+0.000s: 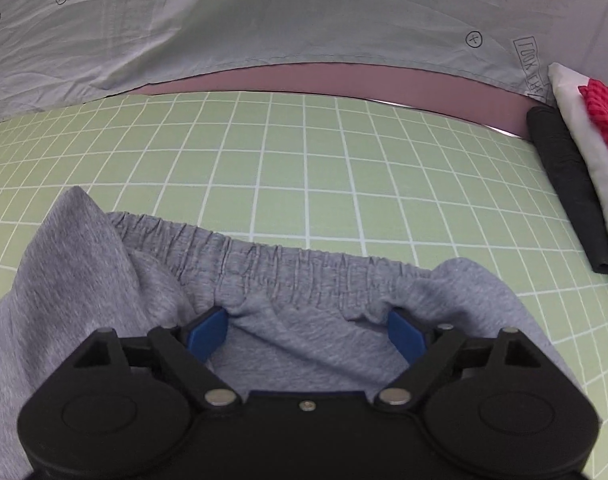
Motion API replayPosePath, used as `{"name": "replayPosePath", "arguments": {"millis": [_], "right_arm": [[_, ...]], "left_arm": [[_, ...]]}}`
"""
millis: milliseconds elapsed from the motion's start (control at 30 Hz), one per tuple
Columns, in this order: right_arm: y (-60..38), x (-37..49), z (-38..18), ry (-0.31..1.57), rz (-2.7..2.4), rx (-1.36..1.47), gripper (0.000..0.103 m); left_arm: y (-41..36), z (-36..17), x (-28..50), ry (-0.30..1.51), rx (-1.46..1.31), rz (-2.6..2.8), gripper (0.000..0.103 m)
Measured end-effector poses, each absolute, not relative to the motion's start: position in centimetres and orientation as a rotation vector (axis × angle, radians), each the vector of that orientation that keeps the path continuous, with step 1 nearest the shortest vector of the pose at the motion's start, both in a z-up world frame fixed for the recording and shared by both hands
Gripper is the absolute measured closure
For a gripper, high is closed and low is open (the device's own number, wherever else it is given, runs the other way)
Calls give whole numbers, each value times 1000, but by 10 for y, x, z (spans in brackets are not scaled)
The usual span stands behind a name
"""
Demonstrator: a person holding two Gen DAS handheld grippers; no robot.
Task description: Fold clothes
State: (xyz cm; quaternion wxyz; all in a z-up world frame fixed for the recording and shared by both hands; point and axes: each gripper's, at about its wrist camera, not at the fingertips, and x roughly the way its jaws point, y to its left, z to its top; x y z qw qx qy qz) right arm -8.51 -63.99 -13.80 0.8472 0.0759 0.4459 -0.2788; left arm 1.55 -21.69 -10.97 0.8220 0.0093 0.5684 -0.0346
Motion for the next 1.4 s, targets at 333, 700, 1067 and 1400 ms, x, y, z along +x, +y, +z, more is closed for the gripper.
{"name": "replayPosePath", "arguments": {"millis": [333, 700, 1067, 1400], "right_arm": [[-659, -97, -143, 915, -485, 282, 28], [-762, -156, -139, 884, -957, 248, 102], [-777, -245, -136, 971, -1274, 213, 58], [-683, -201, -120, 881, -1043, 150, 41]], "left_arm": [[-218, -114, 23, 1243, 16, -32, 7], [-200, -116, 21, 1239, 1, -17, 3], [-189, -111, 22, 1209, -3, 9, 5], [-197, -100, 20, 1136, 43, -121, 54]]}}
